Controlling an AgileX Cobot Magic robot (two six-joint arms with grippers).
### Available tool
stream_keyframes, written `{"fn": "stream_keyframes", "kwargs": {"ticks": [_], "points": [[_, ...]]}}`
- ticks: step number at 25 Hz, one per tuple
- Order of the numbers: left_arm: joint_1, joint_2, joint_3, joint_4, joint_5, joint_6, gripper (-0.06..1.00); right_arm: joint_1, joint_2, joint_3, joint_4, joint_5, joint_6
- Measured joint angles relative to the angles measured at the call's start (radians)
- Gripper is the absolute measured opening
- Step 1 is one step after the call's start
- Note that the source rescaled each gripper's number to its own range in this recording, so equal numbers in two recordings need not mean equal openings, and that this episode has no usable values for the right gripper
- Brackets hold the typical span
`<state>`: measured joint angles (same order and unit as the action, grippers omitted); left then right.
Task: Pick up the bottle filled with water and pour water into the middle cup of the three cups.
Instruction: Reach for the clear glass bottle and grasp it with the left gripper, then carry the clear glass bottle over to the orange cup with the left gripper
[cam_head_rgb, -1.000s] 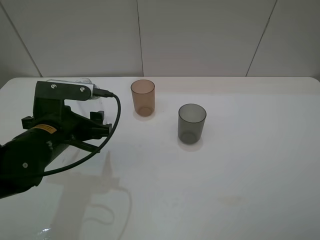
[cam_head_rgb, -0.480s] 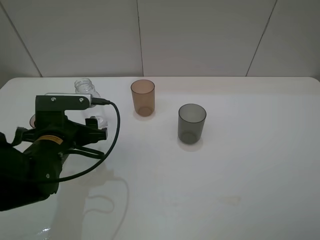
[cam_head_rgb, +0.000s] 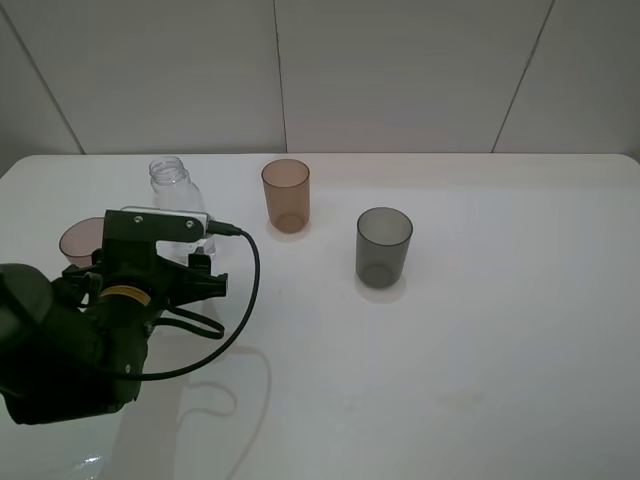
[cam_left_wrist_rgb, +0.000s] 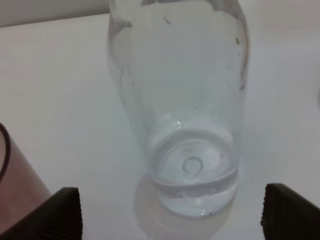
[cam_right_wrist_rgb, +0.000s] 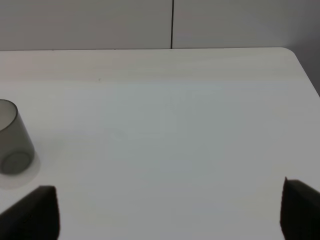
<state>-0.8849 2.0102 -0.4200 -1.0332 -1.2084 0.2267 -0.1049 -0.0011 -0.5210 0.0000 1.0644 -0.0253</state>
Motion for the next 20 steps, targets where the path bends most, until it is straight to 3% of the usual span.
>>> {"fn": "stream_keyframes", "kwargs": {"ticks": [10, 20], "points": [[0.054, 0.002, -0.043, 0.012, -0.003, 0.0, 0.64, 0.0, 0.0, 0.0, 0.0, 0.0, 0.0], [0.136, 0.002, -0.054, 0.147, -0.003, 0.042, 0.64, 0.0, 0.0, 0.0, 0.0, 0.0, 0.0]]}}
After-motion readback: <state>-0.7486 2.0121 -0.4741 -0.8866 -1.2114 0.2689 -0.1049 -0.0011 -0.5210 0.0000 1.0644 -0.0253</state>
